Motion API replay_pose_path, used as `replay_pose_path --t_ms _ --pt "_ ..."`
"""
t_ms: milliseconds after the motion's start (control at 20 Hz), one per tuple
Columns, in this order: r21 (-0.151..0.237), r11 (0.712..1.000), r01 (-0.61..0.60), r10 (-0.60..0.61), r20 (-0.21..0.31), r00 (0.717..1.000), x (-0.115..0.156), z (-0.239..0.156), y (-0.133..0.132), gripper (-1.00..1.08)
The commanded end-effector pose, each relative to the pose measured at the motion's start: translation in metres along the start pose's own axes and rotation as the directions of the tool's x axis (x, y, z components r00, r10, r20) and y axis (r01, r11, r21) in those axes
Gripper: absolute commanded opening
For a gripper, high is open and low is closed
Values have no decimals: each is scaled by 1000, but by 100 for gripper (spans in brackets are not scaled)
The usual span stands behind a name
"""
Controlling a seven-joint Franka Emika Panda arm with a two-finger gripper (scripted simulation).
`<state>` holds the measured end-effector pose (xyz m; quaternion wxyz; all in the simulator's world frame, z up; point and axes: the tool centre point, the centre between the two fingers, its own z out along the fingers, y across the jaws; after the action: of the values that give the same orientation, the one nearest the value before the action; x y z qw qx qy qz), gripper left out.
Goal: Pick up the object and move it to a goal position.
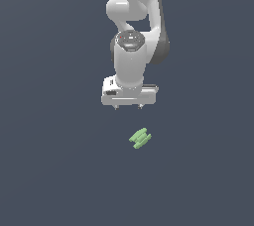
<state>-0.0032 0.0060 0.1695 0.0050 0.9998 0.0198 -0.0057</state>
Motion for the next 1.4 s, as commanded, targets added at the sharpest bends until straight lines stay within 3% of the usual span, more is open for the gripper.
replay_pose_path --t_ms 0,800,1350 --pt "0 1000 0 0 0 1000 0 0 0 100" --pt "2 999 -38 38 -7 999 7 -2 0 100" --pt "9 983 -185 185 -5 983 21 10 -7 100"
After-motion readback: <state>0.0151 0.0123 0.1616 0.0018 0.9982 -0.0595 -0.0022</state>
